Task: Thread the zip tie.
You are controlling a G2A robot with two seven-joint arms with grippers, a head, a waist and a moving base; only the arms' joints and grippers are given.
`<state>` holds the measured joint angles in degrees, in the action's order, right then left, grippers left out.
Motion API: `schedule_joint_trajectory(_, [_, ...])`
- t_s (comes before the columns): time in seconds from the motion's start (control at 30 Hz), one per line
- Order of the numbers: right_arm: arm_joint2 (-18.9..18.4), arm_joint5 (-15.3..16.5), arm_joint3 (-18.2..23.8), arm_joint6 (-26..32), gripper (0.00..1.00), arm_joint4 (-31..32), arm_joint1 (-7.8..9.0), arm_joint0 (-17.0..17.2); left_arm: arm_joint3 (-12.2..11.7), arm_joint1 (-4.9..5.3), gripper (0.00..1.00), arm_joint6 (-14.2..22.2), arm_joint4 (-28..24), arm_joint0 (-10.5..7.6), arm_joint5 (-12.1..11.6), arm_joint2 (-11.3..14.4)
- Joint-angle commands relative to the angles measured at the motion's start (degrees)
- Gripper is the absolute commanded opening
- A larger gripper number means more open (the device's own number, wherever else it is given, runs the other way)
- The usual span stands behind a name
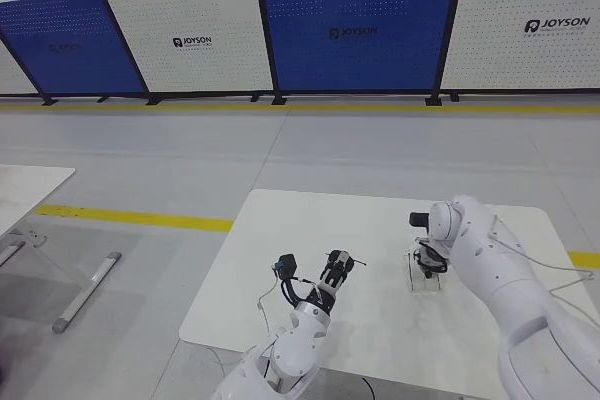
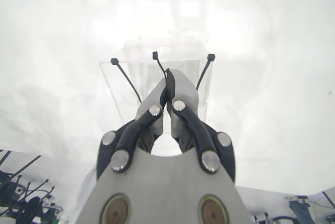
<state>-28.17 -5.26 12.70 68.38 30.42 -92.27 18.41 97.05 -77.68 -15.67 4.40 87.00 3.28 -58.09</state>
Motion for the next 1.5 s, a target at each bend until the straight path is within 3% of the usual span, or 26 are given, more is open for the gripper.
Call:
schedule_joint_trajectory(0.0, [-0.37, 1.62, 0.0, -0.2, 0.0, -0.31, 0.13, -0.13, 0.0, 0.0, 0.0, 0.0, 0.0, 0.0, 0.0, 0.0])
schedule_joint_trajectory(0.23, [-1.36, 5.68, 0.99, -1.17, 0.0, -0.3, 1.06, 0.17, 0.0, 0.0, 0.0, 0.0, 0.0, 0.0, 0.0, 0.0])
schedule_joint_trajectory(0.43, [-2.54, 6.03, 3.58, -3.45, 0.0, 0.0, 2.51, 1.1, 0.0, 0.0, 0.0, 0.0, 0.0, 0.0, 0.0, 0.0])
schedule_joint_trajectory(0.63, [-5.37, 7.04, 8.39, -6.42, 0.0, -0.38, 5.78, 2.81, 0.0, 0.0, 0.0, 0.0, 0.0, 0.0, 0.0, 0.0])
schedule_joint_trajectory(0.77, [-7.93, 6.69, 15.63, -6.49, 0.0, 0.46, 9.03, 5.54, 0.0, 0.0, 0.0, 0.0, 0.0, 0.0, 0.0, 0.0])
schedule_joint_trajectory(0.9, [-12.33, 2.97, 28.88, -5.17, 0.0, 3.4, 13.68, 10.96, 0.0, 0.0, 0.0, 0.0, 0.0, 0.0, 0.0, 0.0])
schedule_joint_trajectory(1.0, [-19.39, -1.01, 44.95, -3.6, 0.0, 7.08, 18.57, 18.9, 0.0, 0.0, 0.0, 0.0, 0.0, 0.0, 0.0, 0.0])
schedule_joint_trajectory(1.1, [-30.62, -3.95, 65.01, -2.05, 0.0, 11.21, 23.61, 31.56, 0.0, 0.0, 0.0, 0.0, 0.0, 0.0, 0.0, 0.0])
schedule_joint_trajectory(1.17, [-38.73, -4.38, 77.44, -1.44, 0.0, 12.72, 26.1, 41.15, 0.0, 0.0, 0.0, 0.0, 0.0, 0.0, 0.0, 0.0])
schedule_joint_trajectory(1.2, [-41.84, -3.87, 81.59, -1.52, 0.0, 12.72, 26.86, 44.84, 0.0, 0.0, 0.0, 0.0, 0.0, 0.0, 0.0, 0.0])
schedule_joint_trajectory(1.27, [-48.02, -2.91, 88.35, -3.27, 0.0, 11.84, 28.0, 51.82, 0.0, 0.0, 0.0, 0.0, 0.0, 0.0, 0.0, 0.0])
schedule_joint_trajectory(1.37, [-54.0, 0.17, 93.44, -7.75, 0.0, 9.32, 28.77, 58.71, 0.0, 0.0, 0.0, 0.0, 0.0, 0.0, 0.0, 0.0])
schedule_joint_trajectory(1.47, [-56.31, 2.8, 94.55, -10.01, 0.0, 7.73, 29.06, 61.89, 0.0, 0.0, 0.0, 0.0, 0.0, 0.0, 0.0, 0.0])
